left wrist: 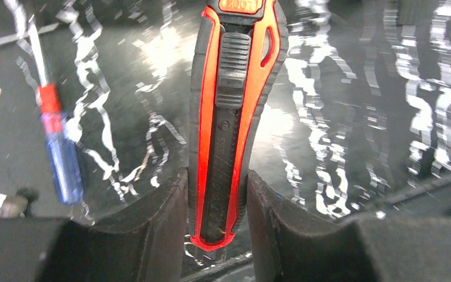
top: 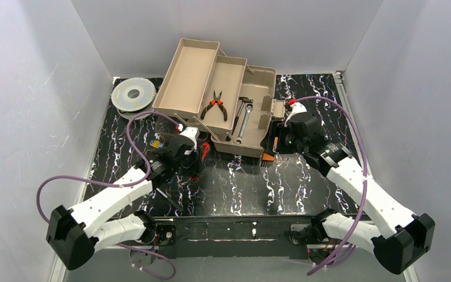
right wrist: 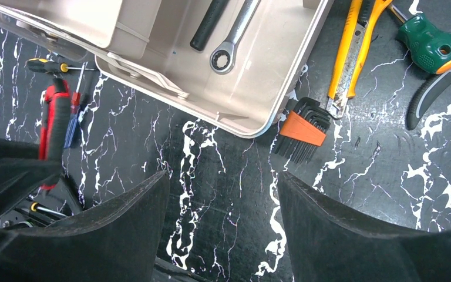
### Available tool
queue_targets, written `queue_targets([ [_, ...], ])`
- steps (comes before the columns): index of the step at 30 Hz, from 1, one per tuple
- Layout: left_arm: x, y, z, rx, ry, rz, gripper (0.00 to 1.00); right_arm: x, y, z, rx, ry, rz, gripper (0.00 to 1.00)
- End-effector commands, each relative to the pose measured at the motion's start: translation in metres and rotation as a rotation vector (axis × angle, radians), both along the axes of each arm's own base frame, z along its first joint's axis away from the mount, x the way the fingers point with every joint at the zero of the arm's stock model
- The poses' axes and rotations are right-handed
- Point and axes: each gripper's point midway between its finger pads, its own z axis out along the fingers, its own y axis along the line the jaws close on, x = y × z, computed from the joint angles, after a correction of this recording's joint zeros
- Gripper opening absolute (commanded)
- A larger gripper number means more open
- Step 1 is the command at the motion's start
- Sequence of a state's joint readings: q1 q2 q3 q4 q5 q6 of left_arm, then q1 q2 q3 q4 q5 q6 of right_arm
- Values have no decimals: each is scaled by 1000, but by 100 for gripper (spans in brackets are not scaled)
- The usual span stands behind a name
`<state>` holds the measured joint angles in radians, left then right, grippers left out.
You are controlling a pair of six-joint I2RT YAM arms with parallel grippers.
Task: Pack the tool kit
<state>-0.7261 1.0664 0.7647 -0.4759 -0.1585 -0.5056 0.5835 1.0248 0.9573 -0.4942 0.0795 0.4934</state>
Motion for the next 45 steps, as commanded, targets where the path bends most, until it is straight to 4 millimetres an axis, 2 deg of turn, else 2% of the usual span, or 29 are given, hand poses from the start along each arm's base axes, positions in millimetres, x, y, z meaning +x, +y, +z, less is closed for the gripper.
queue_targets([
  [1, -13, -35, 54, -136, -108, -261, 7, 13, 2, 5, -2, -45, -9, 75],
  [5, -10, -46, 97, -204, -235, -345, 6, 19, 1, 1, -23, -41, -16, 74],
  [8, 2, -46, 120, -201, -323, -335, 3, 22, 0, 1, -36, -50, -21, 74],
  [12, 33, -41, 143, -118, -417, -265, 0, 28, -4, 4, -54, -68, -35, 74],
  [18, 83, -51, 178, -53, -506, -246, 0, 29, -1, 7, -35, -70, -29, 74],
  [20, 105, -51, 180, -73, -486, -223, 0, 29, -1, 9, -34, -70, -29, 73],
  [24, 150, -33, 180, -40, -413, -118, 0, 26, -4, 11, -32, -76, -32, 73],
  [26, 173, -23, 179, -29, -370, -60, 0, 24, -4, 11, -29, -78, -29, 73],
  [28, 185, -6, 173, -52, -310, 12, 0, 23, -5, 12, -24, -79, -28, 73],
  [31, 191, 17, 169, -66, -293, 69, 0, 21, -5, 12, -23, -76, -23, 73],
  [33, 190, 26, 175, -56, -326, 83, 0, 20, -6, 12, -23, -78, -25, 73],
  [37, 191, 28, 193, -59, -392, 68, 0, 21, -4, 11, -20, -75, -19, 73],
  [40, 201, 29, 205, -31, -420, 52, 0, 22, -2, 11, -16, -70, -17, 73],
  [43, 214, 28, 204, 11, -417, 39, 0, 23, -1, 11, -16, -71, -14, 73],
  [45, 221, 28, 194, 41, -386, 26, 0, 22, -2, 10, -16, -67, -15, 73],
])
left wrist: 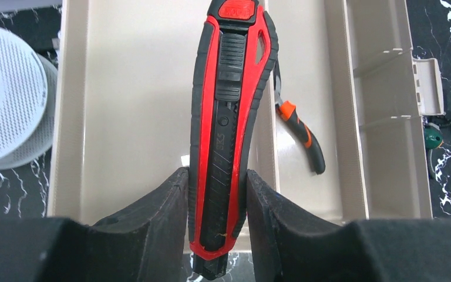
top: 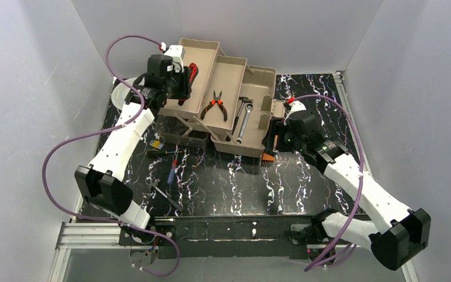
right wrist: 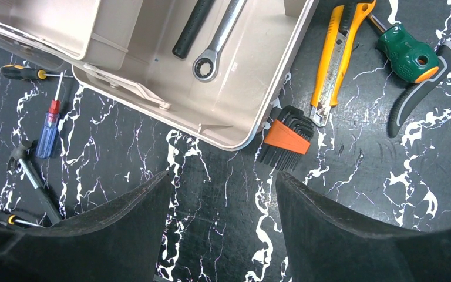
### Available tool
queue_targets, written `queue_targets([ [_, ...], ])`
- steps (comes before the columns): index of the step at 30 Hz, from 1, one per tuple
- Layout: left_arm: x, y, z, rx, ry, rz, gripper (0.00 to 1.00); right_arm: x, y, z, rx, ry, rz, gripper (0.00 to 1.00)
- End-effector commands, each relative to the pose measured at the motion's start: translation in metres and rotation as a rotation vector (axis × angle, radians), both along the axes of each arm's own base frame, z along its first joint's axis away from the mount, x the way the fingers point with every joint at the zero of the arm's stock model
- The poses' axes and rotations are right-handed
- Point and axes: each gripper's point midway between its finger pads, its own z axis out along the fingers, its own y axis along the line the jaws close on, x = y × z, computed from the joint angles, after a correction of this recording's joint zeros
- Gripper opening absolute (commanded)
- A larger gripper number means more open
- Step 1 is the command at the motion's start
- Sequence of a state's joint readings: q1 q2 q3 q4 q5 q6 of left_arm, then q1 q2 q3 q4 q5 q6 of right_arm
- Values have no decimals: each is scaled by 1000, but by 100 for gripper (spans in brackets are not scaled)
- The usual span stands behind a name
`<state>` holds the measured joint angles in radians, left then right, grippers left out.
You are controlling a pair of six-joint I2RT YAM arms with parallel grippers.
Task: Pack the tool kit
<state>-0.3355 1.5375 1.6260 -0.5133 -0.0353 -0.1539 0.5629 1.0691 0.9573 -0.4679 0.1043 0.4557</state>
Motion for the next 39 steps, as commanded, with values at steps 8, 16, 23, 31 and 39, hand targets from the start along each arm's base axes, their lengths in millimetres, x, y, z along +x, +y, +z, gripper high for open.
queue_targets([
  [8, 38, 0, -24, 139, 104, -14, 7, 3, -2, 13, 25, -47, -12, 73],
  [16, 43, 0, -44, 171, 143, -22, 22, 4, -7, 0, 17, -26, -36, 73],
  [23, 27, -17, -12, 79, 101, -111, 64, 10, -11, -7, 0, -12, -60, 73],
  [31, -10, -16, 34, -9, -14, -140, 98, 15, -12, -10, 11, 4, -73, 73],
  [39, -61, 12, 42, 19, -67, -109, 98, 17, -11, -8, 35, 9, -84, 73],
])
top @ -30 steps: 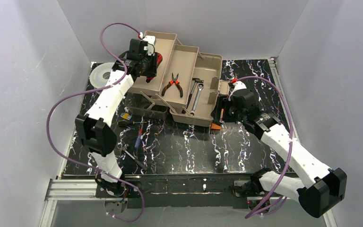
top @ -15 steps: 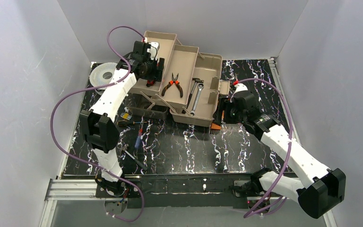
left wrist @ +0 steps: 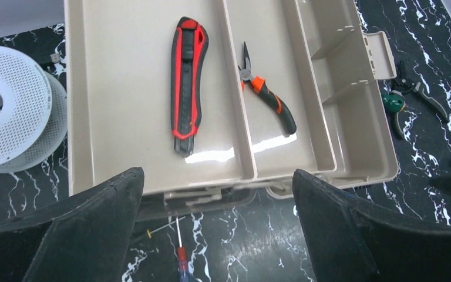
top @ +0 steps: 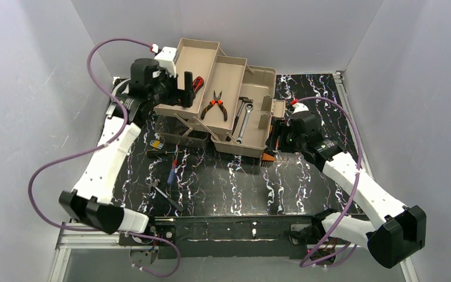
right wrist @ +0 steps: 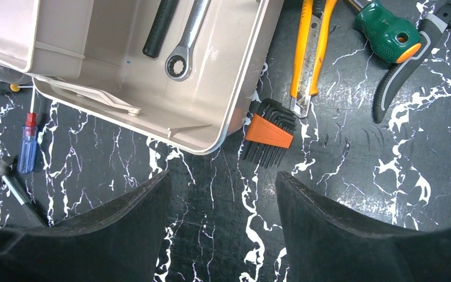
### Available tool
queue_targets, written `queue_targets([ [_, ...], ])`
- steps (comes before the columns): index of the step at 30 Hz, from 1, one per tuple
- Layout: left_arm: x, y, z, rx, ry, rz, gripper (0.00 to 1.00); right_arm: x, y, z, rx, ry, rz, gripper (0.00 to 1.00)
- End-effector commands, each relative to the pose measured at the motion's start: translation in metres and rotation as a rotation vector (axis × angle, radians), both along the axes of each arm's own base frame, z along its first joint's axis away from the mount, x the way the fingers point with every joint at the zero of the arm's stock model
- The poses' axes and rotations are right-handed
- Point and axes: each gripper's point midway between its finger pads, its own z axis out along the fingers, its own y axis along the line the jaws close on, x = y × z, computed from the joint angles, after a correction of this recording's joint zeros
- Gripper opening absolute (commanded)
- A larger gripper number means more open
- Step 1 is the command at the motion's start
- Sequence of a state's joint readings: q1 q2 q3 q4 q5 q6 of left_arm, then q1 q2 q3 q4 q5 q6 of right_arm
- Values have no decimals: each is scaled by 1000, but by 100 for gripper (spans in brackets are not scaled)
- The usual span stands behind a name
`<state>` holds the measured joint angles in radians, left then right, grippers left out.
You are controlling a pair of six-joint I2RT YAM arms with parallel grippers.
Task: Pack the tool kit
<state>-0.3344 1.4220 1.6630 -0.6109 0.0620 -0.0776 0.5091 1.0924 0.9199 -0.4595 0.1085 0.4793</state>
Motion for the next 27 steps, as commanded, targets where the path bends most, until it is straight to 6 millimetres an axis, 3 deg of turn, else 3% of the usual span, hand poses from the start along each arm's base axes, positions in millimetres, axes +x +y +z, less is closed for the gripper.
queue_targets([
  [1, -26, 16, -1, 27, -18, 23, 98, 10, 6, 14, 50, -45, -11, 73],
  [8, -61, 40, -9, 37, -8, 98, 98, 9, 11, 18, 82, -38, -1, 73],
  [10, -70, 51, -23, 36, 20, 163, 98, 9, 11, 19, 88, -39, -3, 73],
  [14, -93, 91, -53, 78, 106, 408, 98, 8, 14, 20, 107, -34, 3, 73],
  [17, -110, 105, -78, 95, 169, 492, 98, 5, 16, 21, 119, -30, 14, 72],
  [20, -126, 108, -103, 45, 210, 542, 97, 3, 16, 22, 124, -32, 19, 72],
  [23, -138, 88, -142, -87, 294, 531, 96, 1, 15, 23, 129, -36, 21, 72],
  [27, -138, 69, -182, -151, 387, 500, 96, -2, 16, 24, 144, -37, 28, 72],
])
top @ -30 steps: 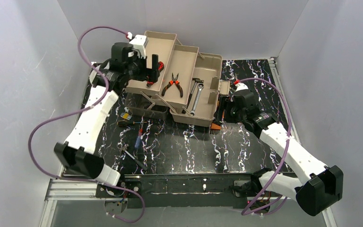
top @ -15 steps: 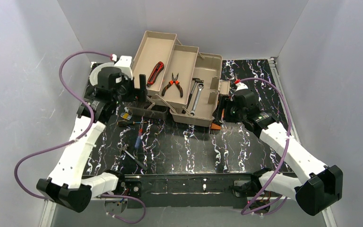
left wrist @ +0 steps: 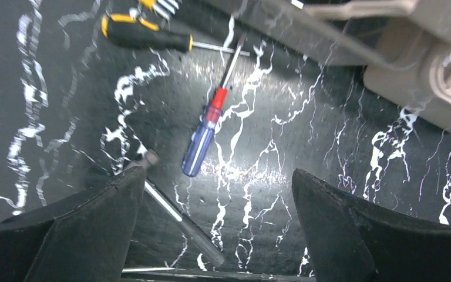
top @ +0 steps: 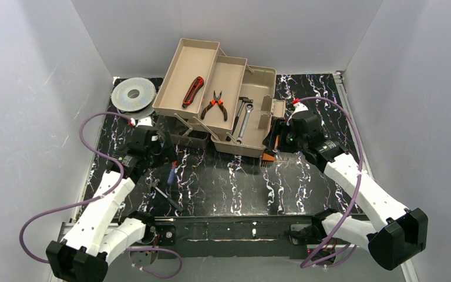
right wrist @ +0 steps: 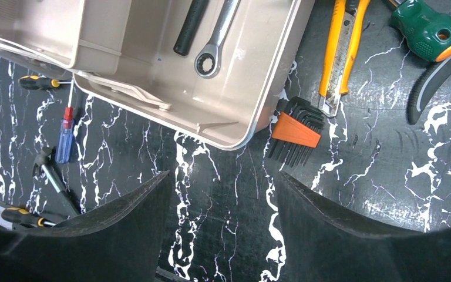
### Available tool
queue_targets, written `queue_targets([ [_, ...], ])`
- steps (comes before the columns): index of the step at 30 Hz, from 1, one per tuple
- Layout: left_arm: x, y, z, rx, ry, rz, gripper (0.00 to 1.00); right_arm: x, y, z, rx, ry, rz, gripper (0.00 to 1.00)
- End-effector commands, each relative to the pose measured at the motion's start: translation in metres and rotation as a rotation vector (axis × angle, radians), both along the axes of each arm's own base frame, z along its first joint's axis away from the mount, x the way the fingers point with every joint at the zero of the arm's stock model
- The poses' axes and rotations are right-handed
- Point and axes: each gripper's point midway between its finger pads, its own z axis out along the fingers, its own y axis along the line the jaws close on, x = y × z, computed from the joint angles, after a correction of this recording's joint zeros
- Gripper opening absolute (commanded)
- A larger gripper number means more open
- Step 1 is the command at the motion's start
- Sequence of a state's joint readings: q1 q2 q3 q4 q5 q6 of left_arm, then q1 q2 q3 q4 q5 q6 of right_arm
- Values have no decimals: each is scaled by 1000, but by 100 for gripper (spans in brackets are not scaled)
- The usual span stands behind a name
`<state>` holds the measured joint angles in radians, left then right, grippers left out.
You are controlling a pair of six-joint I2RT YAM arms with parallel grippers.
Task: Pack the tool kit
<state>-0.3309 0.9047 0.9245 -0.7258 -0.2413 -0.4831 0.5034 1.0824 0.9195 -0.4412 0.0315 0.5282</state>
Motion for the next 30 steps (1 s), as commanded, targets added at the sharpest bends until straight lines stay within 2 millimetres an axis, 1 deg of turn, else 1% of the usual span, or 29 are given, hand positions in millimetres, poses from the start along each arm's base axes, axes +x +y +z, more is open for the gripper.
queue_targets([
  [1, 6, -22, -35, -126, 66, 27, 95, 2, 4, 18, 58, -57, 5, 72],
  [3, 10, -24, -50, -108, 108, 19, 91, 2, 3, 18, 58, -58, 5, 72],
  [5, 13, -26, -65, -97, 153, 19, 84, 0, 2, 20, 56, -62, 8, 72],
  [7, 15, -28, -79, -89, 187, 16, 79, -2, 1, 22, 59, -67, 9, 72],
  [11, 13, -24, -111, -68, 242, 53, 77, -4, 0, 25, 64, -76, 8, 72],
  [14, 10, -21, -130, -67, 258, 100, 77, -6, -1, 24, 61, -74, 10, 72],
  [17, 8, -14, -141, -42, 259, 125, 76, -8, -2, 22, 61, -72, 8, 72],
  [19, 6, -12, -147, -27, 270, 125, 72, -9, -3, 21, 59, -69, 7, 72],
  [23, 1, -16, -158, -36, 315, 112, 65, -9, -4, 18, 53, -65, 8, 72],
  [27, -5, -21, -162, -74, 326, 111, 64, -8, -5, 17, 53, -61, 3, 72],
  [30, -12, -26, -171, -109, 352, 120, 63, -8, -5, 16, 54, -59, 0, 72],
])
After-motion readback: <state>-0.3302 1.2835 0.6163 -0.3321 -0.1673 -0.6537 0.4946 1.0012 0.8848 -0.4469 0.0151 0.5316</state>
